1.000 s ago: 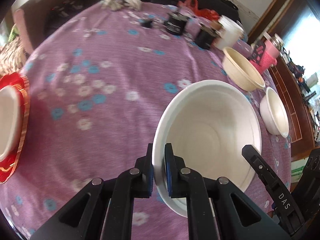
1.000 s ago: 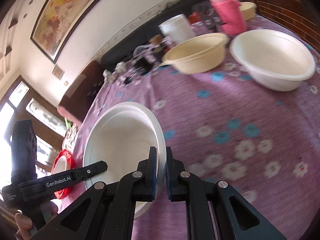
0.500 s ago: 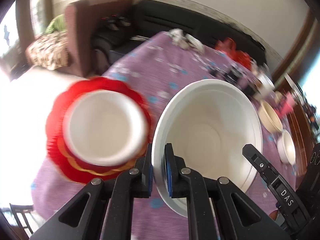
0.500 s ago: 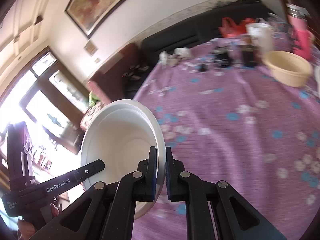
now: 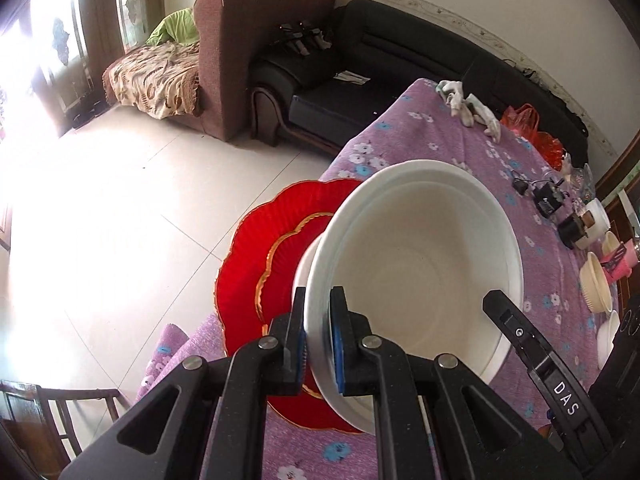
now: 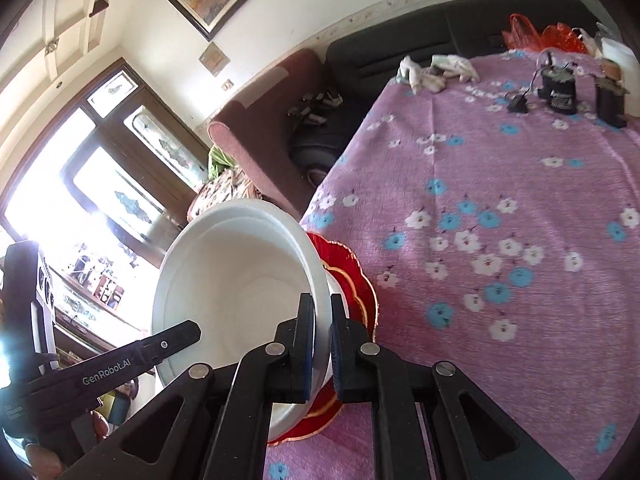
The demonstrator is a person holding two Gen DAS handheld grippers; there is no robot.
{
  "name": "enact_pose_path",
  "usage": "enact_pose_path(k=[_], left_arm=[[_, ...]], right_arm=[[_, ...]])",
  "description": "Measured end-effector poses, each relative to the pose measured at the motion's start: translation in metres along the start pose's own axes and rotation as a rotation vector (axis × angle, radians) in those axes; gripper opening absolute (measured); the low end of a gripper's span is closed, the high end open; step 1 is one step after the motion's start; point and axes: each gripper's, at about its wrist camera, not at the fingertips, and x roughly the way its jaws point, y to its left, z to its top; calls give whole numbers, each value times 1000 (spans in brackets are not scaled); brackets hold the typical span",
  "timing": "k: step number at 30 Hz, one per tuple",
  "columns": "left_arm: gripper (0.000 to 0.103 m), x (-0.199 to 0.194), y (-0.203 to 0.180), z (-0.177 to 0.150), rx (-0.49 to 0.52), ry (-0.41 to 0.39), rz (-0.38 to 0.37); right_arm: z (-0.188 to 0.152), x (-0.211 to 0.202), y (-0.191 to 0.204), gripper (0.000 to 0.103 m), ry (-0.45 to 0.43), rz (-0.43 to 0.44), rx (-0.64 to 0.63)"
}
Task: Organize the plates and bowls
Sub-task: 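Lift the white bowl with both grippers and carry it over the red plate stack, then lower the white bowl into the stacked bowl and open both grippers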
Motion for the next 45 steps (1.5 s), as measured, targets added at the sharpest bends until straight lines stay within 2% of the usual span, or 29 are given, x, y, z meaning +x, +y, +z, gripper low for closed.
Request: enact_pose_path(k=[8,11,13,16,22,27,34,39,45], left_arm=[[11,15,10,0,-7,22,12],[26,14,12,-1,8,3,50],[48,11,13,-1,14,-20,97],[59,5,15,-2,37,-60,141],[65,0,10,-5,79,-95,209],[73,-1,13,-6,89,-96,208],[75,-4,12,-7,107,-95,212],[75,-2,0,-12,160,-103,283],[78,-9,6,-6,133,-112,295]], right_arm=[[-4,24,-3,9,37,-12,7],[-7,24,1,9,31,-26,-12],[-7,25,0,9,27,-31,-12],[-6,27,-5,10,33,-28,-1],[-7,30,-6,10,41,-17,1],[-7,25,-5,10,23,-11,-7],[-9,25,-10,10,35,20,23],[-9,27,-16,9,41,31,61],[-7,25,-17,9,28,43,64]])
